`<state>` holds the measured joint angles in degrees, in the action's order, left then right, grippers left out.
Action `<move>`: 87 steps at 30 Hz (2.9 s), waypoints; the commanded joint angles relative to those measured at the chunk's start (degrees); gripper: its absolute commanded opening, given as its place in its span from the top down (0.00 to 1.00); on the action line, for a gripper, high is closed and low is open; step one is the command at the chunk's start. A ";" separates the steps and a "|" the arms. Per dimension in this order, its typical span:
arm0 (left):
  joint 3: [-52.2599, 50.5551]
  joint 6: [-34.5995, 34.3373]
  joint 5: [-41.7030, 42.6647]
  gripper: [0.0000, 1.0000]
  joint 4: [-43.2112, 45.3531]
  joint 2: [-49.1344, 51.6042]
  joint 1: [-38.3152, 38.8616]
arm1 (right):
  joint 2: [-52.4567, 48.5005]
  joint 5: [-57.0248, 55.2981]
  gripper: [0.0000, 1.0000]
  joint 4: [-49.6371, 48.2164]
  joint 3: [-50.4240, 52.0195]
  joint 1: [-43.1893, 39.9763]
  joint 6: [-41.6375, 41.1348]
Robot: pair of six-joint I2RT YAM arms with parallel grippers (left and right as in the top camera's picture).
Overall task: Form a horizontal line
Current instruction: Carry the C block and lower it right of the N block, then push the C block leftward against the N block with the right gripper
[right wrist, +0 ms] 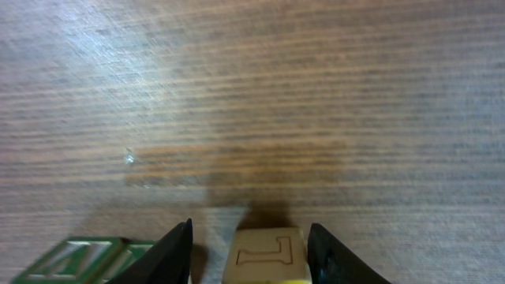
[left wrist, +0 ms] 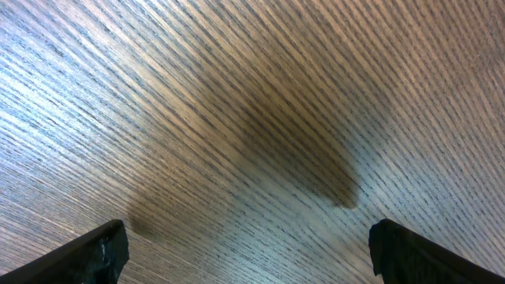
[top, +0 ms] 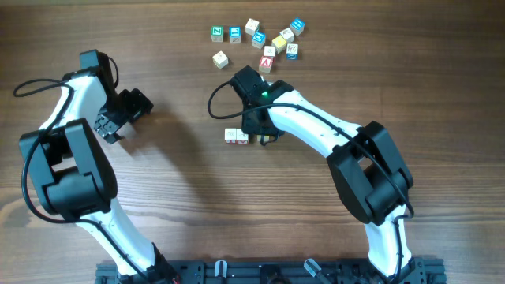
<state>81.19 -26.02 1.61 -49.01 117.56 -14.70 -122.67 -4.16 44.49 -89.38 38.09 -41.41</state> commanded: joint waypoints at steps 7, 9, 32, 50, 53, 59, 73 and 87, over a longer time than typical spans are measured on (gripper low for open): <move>-0.20 0.26 0.48 0.00 0.00 0.63 -0.15 | 0.26 -2.23 0.59 -1.64 0.26 -4.26 -0.76; -0.20 0.26 0.46 0.00 0.00 0.63 -0.15 | 0.26 -1.40 0.69 -1.05 0.26 -4.31 -0.70; -0.20 0.24 0.48 0.00 0.00 0.63 -0.15 | 0.26 6.01 0.73 11.76 0.26 -9.84 3.13; -0.20 0.24 0.48 0.00 0.00 0.63 -0.15 | 0.26 19.10 0.90 11.69 0.26 -7.50 8.46; -0.20 0.24 0.46 0.00 0.00 0.63 -0.17 | 0.26 19.02 0.90 11.76 0.26 -7.50 10.14; -0.20 0.24 0.46 0.00 0.00 0.63 -0.15 | 0.26 16.50 0.91 11.21 0.26 -7.50 9.88; -0.20 0.24 0.46 0.00 0.02 0.63 -0.17 | 0.26 17.14 0.89 9.68 0.26 -7.50 11.45; -0.20 0.26 0.46 0.00 0.00 0.63 -0.15 | 0.26 17.84 0.77 9.09 0.26 -7.50 13.29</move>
<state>81.19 -26.02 1.61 -49.01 117.56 -14.70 -122.67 13.50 53.69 -89.32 30.57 -29.15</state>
